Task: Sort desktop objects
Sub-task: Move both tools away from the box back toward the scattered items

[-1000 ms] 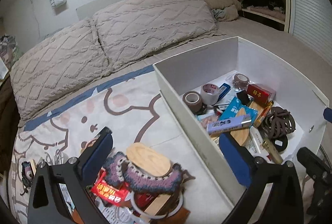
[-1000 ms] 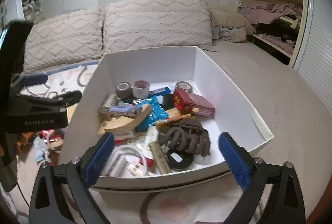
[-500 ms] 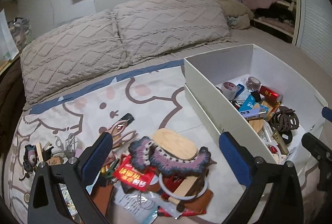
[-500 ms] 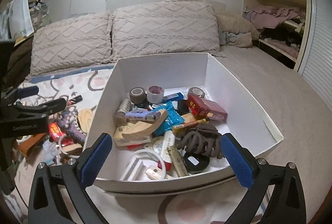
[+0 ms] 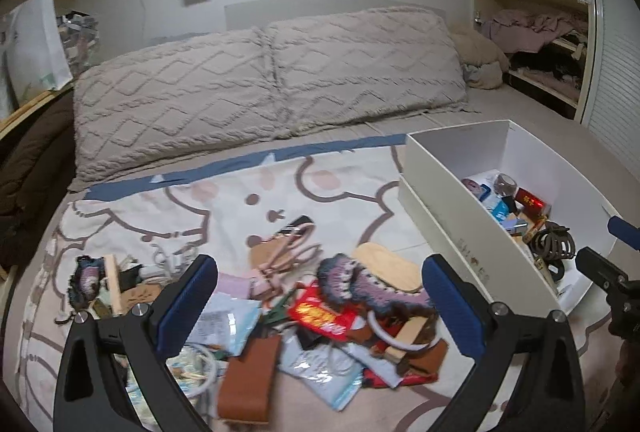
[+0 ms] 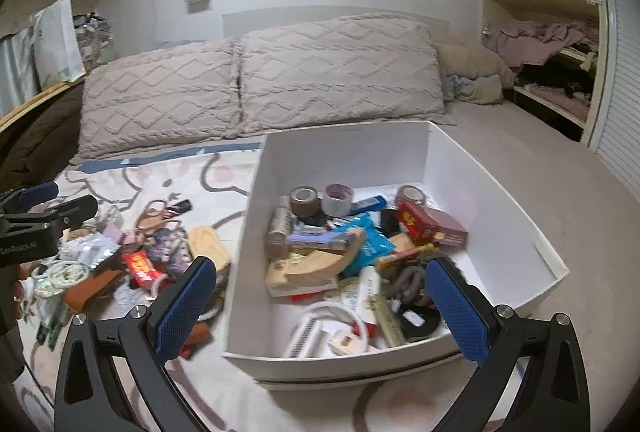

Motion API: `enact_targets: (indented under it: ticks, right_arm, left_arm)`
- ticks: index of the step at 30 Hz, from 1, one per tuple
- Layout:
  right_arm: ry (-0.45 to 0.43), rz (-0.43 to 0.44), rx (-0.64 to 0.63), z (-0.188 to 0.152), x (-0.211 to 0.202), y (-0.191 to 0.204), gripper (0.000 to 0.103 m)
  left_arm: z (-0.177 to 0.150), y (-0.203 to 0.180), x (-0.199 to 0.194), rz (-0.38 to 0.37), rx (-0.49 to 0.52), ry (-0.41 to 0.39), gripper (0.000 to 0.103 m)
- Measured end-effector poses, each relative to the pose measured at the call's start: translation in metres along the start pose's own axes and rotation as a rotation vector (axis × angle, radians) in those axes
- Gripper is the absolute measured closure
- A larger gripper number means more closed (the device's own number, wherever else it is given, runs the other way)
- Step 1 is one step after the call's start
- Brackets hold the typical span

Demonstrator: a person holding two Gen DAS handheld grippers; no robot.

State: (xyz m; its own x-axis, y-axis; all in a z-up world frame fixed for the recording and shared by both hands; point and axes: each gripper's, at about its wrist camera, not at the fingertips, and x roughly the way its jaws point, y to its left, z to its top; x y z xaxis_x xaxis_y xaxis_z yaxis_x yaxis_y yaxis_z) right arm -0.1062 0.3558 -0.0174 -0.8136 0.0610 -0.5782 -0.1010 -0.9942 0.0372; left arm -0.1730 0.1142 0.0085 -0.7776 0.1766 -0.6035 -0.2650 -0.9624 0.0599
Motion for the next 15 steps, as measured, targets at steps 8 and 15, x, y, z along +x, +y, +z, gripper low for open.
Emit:
enact_targets:
  ticks: [8,15]
  right_arm:
    - [-0.025,0.057,-0.052,0.001,-0.009,0.031,0.0]
    - [-0.046,0.111,-0.05,0.001,-0.017,0.053,0.0]
  left_arm:
    - [-0.01,0.04,-0.029,0.028,-0.032,-0.043,0.0]
    - [-0.025,0.071,-0.055,0.097,-0.031,-0.089,0.0]
